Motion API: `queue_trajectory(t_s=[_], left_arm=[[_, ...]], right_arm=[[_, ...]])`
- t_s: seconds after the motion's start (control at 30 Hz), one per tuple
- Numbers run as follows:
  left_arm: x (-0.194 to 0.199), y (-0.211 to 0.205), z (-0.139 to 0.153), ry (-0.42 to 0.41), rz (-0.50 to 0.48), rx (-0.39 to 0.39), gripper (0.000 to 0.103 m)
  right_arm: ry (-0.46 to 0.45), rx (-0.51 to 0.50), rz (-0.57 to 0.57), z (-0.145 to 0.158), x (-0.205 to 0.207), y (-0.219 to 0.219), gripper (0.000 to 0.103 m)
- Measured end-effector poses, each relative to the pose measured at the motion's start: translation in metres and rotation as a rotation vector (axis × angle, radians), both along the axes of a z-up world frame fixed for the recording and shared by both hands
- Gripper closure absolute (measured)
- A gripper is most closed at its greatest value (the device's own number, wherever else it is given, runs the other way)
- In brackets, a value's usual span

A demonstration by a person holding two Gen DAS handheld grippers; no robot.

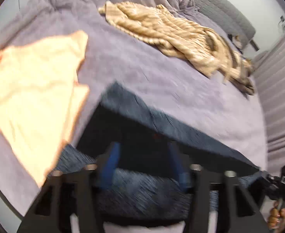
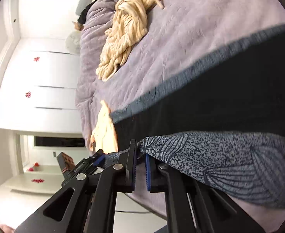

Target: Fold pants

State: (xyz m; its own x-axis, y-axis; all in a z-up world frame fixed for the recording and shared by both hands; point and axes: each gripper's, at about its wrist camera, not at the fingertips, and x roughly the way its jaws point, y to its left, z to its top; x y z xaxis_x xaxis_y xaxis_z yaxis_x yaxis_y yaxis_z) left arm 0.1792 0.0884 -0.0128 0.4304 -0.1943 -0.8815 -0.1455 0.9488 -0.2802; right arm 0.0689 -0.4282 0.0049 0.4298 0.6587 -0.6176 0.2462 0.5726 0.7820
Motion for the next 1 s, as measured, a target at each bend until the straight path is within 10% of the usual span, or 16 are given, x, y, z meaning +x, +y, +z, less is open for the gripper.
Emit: queue_trajectory(t_s=[0.17, 0.3, 0.6, 1.0], left_arm=[[0.058, 0.009, -0.029, 0.046, -0.020, 0.132, 0.033], [0.054, 0.025, -0.003, 0.002, -0.009, 0.126, 0.033], [0.011, -0.045, -0.053, 0.173, -0.224, 0.103, 0.033], [-0.037, -0.297, -0.080, 0.183, -0.718, 0.127, 0.033]], right_arm=[[0.130, -0.103, -0.051, -0.055, 0.074, -0.001, 0.092], [0.214, -0.168, -0.084, -0.081, 0.091, 0.001, 0.019], [0.189, -0.124, -0.076, -0.051, 0.023, 0.027, 0.019], [0.284, 0.326, -0.626, -0.119, -0.189, -0.050, 0.019]])
